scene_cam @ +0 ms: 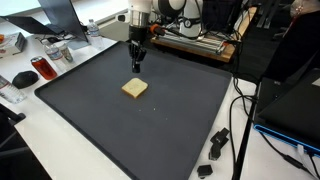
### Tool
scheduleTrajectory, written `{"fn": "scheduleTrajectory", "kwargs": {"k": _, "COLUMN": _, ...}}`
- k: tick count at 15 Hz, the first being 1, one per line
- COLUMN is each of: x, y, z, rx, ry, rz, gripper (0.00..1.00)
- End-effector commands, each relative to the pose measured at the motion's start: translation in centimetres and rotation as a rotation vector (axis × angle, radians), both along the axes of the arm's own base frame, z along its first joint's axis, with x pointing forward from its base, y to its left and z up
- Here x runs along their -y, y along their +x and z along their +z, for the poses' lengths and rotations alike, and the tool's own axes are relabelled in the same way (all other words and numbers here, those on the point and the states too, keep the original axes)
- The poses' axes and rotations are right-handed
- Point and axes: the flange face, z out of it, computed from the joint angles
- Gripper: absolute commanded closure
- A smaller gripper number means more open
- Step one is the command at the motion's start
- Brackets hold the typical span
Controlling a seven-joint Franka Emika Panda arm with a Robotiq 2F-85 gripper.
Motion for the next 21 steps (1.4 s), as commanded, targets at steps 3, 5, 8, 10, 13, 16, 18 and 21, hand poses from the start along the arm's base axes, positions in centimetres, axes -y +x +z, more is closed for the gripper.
{"fn": "scheduleTrajectory", "kwargs": {"k": 3, "x": -1.0, "y": 0.8, "z": 0.2, "rx": -0.005, "ry": -0.088, "rz": 0.029, "gripper": 0.95}}
{"fn": "scheduleTrajectory", "kwargs": {"k": 5, "x": -1.9, "y": 1.8, "z": 0.5, "rx": -0.016, "ry": -0.126, "rz": 0.053, "gripper": 0.95}}
{"fn": "scheduleTrajectory", "kwargs": {"k": 8, "x": -4.5, "y": 3.7, "z": 1.1, "rx": -0.055, "ry": -0.187, "rz": 0.087, "gripper": 0.95}}
{"fn": "scheduleTrajectory", "kwargs": {"k": 10, "x": -6.8, "y": 4.8, "z": 2.5, "rx": -0.086, "ry": -0.214, "rz": 0.102, "gripper": 0.95}}
{"fn": "scheduleTrajectory", "kwargs": {"k": 13, "x": -9.8, "y": 6.1, "z": 4.7, "rx": -0.153, "ry": -0.25, "rz": 0.108, "gripper": 0.95}}
{"fn": "scheduleTrajectory", "kwargs": {"k": 16, "x": -12.1, "y": 6.9, "z": 6.4, "rx": -0.22, "ry": -0.274, "rz": 0.093, "gripper": 0.95}}
{"fn": "scheduleTrajectory", "kwargs": {"k": 18, "x": -13.0, "y": 7.7, "z": 6.9, "rx": -0.246, "ry": -0.309, "rz": 0.066, "gripper": 0.95}}
{"fn": "scheduleTrajectory", "kwargs": {"k": 21, "x": -13.9, "y": 8.6, "z": 7.2, "rx": -0.304, "ry": -0.34, "rz": 0.044, "gripper": 0.95}}
